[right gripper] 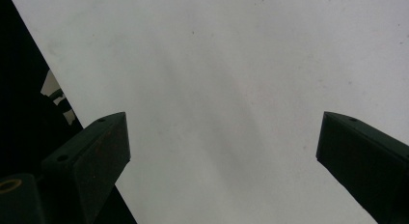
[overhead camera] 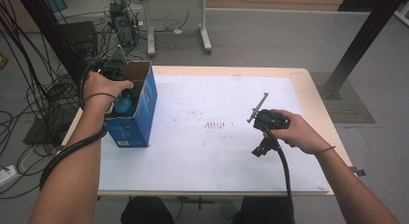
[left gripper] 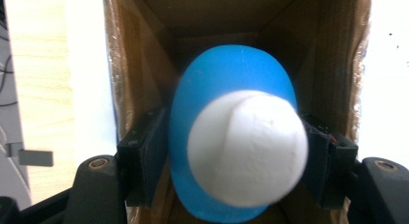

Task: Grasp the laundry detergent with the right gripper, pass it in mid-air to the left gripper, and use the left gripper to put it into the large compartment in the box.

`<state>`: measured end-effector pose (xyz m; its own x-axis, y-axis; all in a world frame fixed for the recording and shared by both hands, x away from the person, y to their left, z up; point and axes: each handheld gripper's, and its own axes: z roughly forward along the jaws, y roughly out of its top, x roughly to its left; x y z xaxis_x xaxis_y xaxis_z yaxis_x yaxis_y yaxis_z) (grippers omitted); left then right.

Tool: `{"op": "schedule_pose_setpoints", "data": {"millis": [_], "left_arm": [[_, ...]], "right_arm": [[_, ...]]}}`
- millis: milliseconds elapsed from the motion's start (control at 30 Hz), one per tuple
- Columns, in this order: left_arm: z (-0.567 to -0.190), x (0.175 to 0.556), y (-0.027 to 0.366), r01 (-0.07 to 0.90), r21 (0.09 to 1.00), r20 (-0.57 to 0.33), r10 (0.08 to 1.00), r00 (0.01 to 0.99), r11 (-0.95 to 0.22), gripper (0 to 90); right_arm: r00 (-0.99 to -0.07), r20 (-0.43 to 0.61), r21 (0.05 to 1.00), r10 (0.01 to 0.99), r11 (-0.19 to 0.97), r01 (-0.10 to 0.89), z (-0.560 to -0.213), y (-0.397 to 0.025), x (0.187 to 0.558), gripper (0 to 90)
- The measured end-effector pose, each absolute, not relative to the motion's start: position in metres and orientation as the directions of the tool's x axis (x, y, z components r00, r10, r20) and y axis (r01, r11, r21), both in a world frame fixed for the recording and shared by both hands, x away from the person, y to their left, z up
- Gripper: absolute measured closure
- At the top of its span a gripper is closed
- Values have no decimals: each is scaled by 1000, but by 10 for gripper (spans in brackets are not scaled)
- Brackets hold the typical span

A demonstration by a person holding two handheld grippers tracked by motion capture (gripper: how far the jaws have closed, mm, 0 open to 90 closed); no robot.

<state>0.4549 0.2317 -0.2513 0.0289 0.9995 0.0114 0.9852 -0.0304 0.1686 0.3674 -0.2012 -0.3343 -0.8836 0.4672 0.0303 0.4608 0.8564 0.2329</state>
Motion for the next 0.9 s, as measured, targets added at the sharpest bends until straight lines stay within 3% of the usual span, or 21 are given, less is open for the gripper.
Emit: {"op": "schedule_pose_setpoints", "data": {"millis": [367,900], "left_arm": [[-215,452,224,977,205,42,997,59,-66,315],[-176,445,199,961,241,55,991,122,-132,158]], "right_arm": [[-886,27,235,463,858,456,-332,-199,369,41],[-884,33,228,466,858,460,-334,-198,369,41]]}}
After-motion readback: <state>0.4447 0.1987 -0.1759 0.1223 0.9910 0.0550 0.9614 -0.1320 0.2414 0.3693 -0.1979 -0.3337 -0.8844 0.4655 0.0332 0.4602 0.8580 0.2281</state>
